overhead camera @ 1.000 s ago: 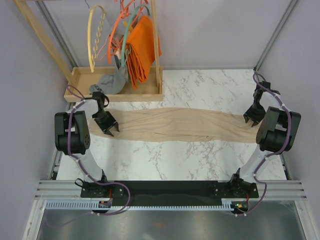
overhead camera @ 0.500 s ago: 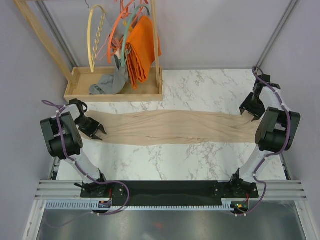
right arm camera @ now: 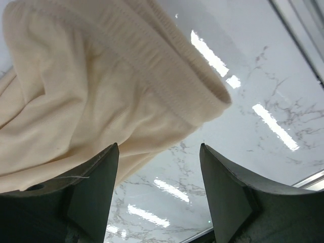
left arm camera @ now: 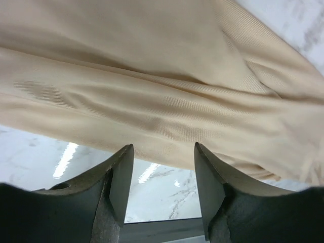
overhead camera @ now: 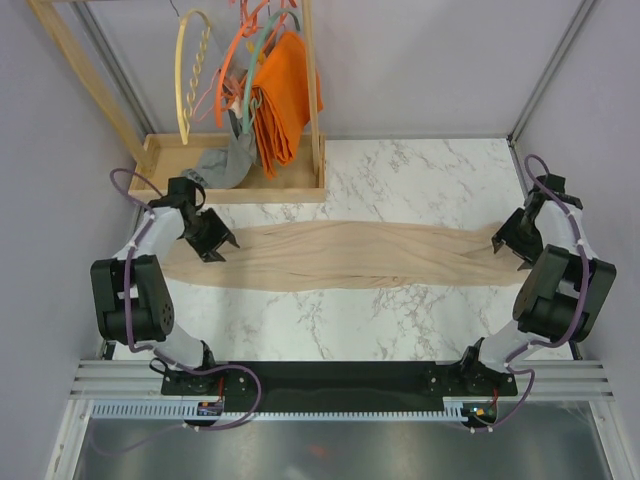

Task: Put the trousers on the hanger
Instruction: Fold the trousers at the center of the board.

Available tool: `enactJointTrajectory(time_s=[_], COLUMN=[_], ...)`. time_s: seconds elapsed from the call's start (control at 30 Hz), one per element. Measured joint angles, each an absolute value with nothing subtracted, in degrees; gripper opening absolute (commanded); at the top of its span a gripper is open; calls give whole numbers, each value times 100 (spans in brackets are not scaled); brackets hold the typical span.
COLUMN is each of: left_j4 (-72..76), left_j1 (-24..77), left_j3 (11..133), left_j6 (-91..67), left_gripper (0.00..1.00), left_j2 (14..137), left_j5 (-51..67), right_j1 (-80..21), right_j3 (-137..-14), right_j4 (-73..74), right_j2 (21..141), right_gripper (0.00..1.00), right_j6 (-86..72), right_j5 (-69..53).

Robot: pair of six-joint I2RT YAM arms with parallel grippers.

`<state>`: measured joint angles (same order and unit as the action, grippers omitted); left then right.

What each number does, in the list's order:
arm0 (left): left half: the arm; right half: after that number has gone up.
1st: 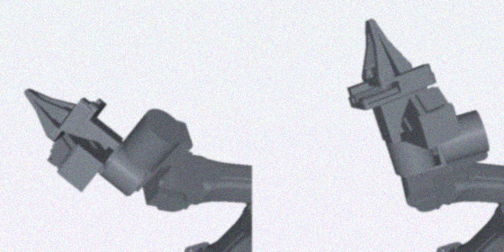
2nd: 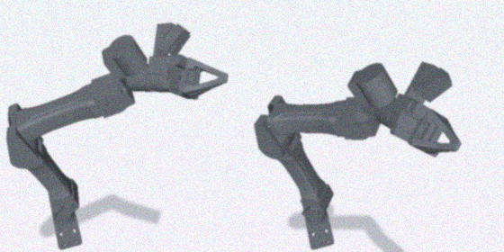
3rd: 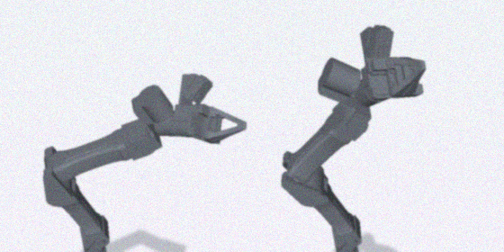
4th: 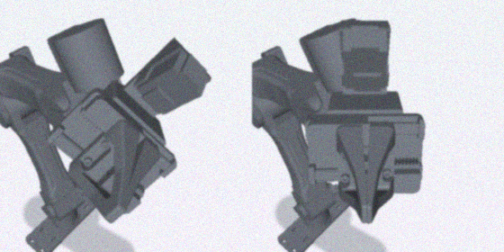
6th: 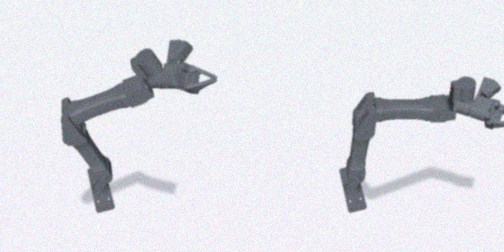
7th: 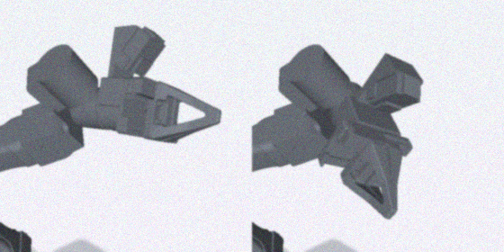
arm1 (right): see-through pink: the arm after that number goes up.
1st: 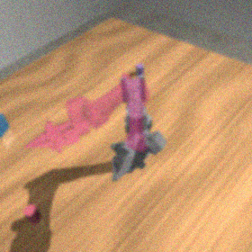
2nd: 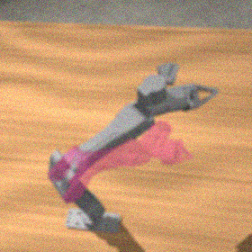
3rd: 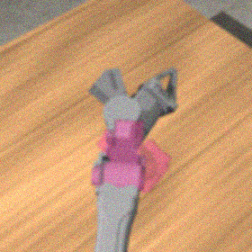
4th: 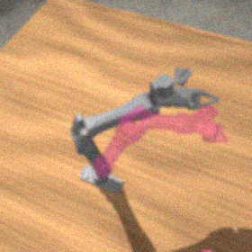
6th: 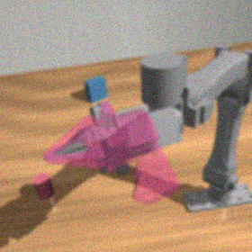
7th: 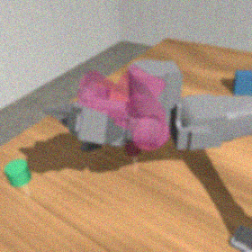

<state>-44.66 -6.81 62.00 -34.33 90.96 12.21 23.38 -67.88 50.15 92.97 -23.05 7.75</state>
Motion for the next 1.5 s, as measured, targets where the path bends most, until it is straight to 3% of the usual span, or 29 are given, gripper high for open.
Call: enactJointTrajectory(time_s=[0.2, 0.33, 0.87, 1.17, 1.37, 1.5], left_j4=[-4134, -4034, -3752, -3732, -3728, -3728], left_j1=[145, 517, 913, 941, 941, 939], left_j3=[6171, 6095, 5756, 5756, 5756, 5756], left_j6=[-3439, -3437, -3430, -3428, -3426, -3426], left_gripper=[59, 59, 57, 57, 57, 57], left_j2=[8984, 8812, 8346, 8383, 8427, 8473], left_j5=[1865, 2115, 2554, 2611, 2613, 2613], right_j1=[2871, 2991, 3347, 3155, 2880, 2746], right_j3=[-6788, -6831, -7432, -7100, -6956, -7081], right_j4=[4746, 4519, 4270, 4108, 3933, 4007], right_j2=[9284, 9286, 10766, 10713, 10663, 10805], right_gripper=[74, 82, 80, 80, 74, 56], right_j6=[-1601, -1129, 799, 1035, 1041, 1035], right_j5=[552, 211, -1232, -1094, -561, -355])
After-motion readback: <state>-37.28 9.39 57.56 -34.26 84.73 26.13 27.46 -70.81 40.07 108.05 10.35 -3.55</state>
